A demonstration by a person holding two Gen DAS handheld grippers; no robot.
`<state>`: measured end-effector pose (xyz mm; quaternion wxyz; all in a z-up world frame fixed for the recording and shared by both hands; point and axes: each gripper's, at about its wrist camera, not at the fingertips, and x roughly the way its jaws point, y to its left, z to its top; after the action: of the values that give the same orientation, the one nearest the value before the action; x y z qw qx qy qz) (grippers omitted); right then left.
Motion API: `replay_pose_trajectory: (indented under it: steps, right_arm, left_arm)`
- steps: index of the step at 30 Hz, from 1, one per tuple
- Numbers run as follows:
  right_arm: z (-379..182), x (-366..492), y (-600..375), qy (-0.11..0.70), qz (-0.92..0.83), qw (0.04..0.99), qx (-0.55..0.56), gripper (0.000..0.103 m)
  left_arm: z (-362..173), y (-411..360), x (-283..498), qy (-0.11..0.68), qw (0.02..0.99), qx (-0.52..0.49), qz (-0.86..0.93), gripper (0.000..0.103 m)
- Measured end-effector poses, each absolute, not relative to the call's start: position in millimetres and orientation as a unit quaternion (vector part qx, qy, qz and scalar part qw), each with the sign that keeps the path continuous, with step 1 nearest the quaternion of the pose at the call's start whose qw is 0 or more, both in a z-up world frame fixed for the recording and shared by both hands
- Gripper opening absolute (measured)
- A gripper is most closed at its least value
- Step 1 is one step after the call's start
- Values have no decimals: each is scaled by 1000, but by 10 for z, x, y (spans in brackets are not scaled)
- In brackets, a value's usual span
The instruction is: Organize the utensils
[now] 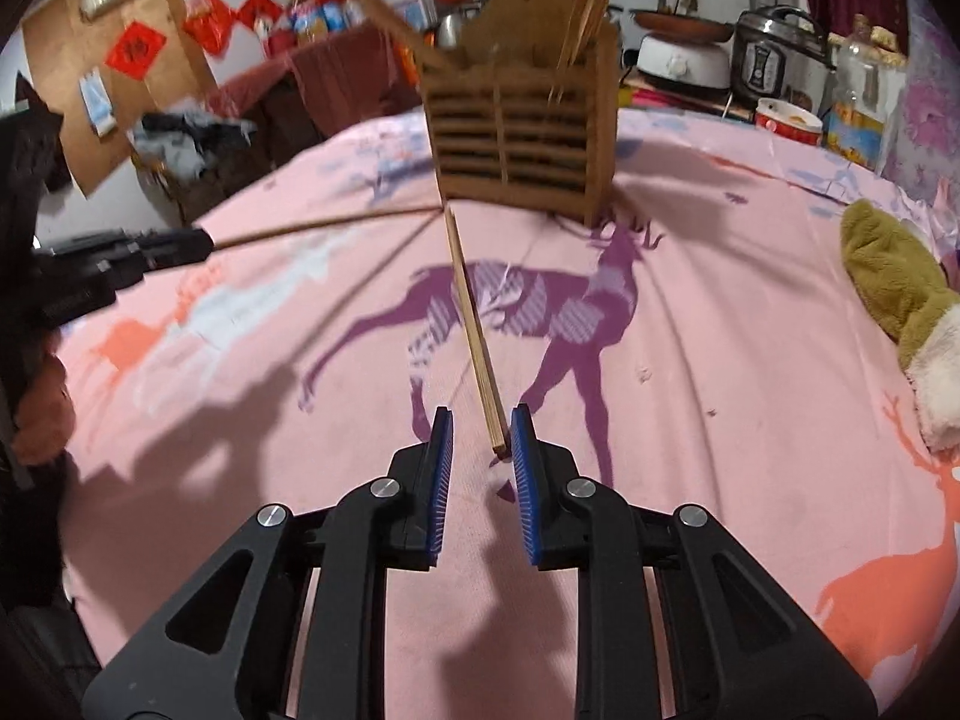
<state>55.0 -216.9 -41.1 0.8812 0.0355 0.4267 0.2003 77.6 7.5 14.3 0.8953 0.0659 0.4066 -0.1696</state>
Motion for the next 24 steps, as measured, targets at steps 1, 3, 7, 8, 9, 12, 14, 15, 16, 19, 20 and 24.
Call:
replay_pose_trajectory:
  steps: [1, 3, 7, 8, 9, 12, 14, 15, 16, 19, 20, 24]
  right_arm:
    - [-445, 572, -2141, 432, 199, 879, 30, 23]
    - [-551, 642, -2096, 460, 195, 866, 22, 11]
    - [-500, 590, -2115, 442, 187, 877, 22, 6]
    - [-443, 544, -2116, 428, 183, 885, 16, 6]
    - [-397, 517, -2123, 419, 181, 890, 14, 6]
    - [-128, 414, -2190, 375, 177, 910, 21, 6]
    - [79, 362, -2251, 346, 174, 922, 26, 6]
    - [181, 348, -2278, 333, 172, 927, 29, 6]
    - [257, 351, -2294, 324, 171, 930, 30, 6]
    - [545, 349, -2351, 293, 166, 941, 32, 6]
    - [605, 355, -2359, 288, 166, 943, 32, 6]
    - [858, 422, -2356, 267, 167, 949, 31, 6]
  left_arm:
    - [120, 92, 793, 409, 895, 61, -169, 6]
    - [92, 118, 819, 413, 893, 55, -169, 6]
    - [99, 150, 816, 413, 894, 51, -165, 6]
    - [107, 152, 812, 412, 895, 51, -165, 6]
    - [132, 149, 801, 410, 895, 52, -164, 6]
    - [252, 134, 779, 403, 898, 58, -165, 6]
    - [359, 115, 781, 397, 901, 60, -166, 6]
    - [455, 102, 791, 392, 903, 58, -169, 6]
    - [516, 91, 808, 389, 904, 57, -170, 6]
    - [759, 13, 850, 374, 909, 57, -178, 6]
    - [815, -18, 863, 370, 910, 58, -180, 6]
    - [1092, -199, 959, 360, 911, 68, -191, 6]
